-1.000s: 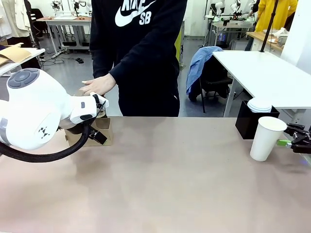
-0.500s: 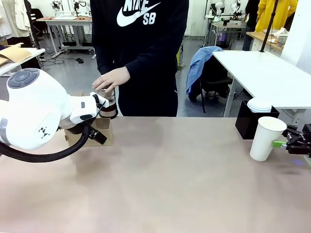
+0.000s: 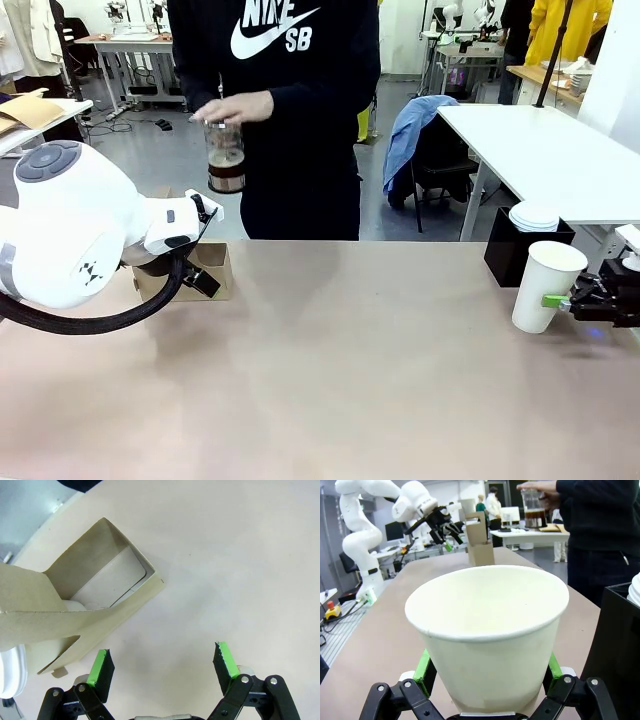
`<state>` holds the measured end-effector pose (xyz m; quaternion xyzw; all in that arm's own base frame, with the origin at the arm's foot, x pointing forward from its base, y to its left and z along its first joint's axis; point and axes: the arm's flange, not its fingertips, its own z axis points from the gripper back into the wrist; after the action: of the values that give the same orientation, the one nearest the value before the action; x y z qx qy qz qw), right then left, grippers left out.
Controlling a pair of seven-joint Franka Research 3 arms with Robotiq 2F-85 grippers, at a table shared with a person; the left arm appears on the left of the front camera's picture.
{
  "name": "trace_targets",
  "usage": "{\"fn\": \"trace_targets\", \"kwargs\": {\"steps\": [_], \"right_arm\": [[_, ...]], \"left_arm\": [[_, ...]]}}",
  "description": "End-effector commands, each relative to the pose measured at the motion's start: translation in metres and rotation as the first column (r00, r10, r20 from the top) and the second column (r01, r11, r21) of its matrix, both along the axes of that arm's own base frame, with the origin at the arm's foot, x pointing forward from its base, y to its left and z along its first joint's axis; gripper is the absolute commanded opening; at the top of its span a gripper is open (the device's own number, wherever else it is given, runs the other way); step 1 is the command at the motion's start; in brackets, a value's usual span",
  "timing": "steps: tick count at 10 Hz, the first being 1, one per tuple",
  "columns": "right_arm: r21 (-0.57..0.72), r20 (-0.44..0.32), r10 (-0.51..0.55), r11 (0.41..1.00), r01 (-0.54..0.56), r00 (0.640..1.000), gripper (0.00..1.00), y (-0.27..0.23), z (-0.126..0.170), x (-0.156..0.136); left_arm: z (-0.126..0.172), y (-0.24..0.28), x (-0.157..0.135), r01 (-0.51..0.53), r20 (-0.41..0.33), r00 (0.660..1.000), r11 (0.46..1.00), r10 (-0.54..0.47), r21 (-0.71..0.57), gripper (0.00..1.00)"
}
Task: Pour a drink into a cup and package it in a carrier.
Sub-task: Pick up the 600 ml Paper Cup and place it in the middle top area of the table.
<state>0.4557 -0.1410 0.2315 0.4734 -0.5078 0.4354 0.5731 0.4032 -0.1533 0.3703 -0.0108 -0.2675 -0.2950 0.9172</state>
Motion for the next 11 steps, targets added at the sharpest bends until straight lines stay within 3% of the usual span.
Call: {"fn": "trace_targets", "kwargs": {"steps": [1, 2, 3, 7, 10, 11], "right_arm": [[0.044, 0.003, 0.023, 0.999, -0.023, 1.0, 0.86, -0.004, 0.002, 0.002], [0.068, -0.044, 0.06, 0.996, -0.057, 0.997, 0.86, -0.012, 0.004, 0.003], [0.013, -0.001, 0.005, 1.0, -0.005, 1.0, 0.86, 0.0, 0.0, -0.001], [0.028, -0.011, 0.013, 1.0, -0.013, 1.0, 0.87, -0.002, -0.002, -0.001], [0.049, 0.07, -0.184, 0.982, 0.181, 0.98, 0.87, 0.014, 0.079, -0.054], [0.051, 0.049, -0.251, 0.967, 0.249, 0.967, 0.87, 0.023, 0.101, -0.064]], "left_arm": [[0.0, 0.001, 0.0, -0.001, -0.001, 1.0, 1.0, 0.001, -0.002, 1.0], [0.0, 0.001, 0.0, -0.001, -0.001, 1.0, 1.0, 0.001, -0.002, 1.0], [0.0, 0.001, 0.0, -0.001, -0.001, 1.0, 1.0, 0.001, -0.002, 1.0], [0.0, 0.001, 0.0, -0.001, -0.001, 1.0, 1.0, 0.001, -0.002, 1.0], [0.0, 0.001, 0.0, -0.001, -0.001, 1.0, 1.0, 0.001, -0.002, 1.0], [0.0, 0.001, 0.0, -0.001, -0.001, 1.0, 1.0, 0.001, -0.002, 1.0]]}}
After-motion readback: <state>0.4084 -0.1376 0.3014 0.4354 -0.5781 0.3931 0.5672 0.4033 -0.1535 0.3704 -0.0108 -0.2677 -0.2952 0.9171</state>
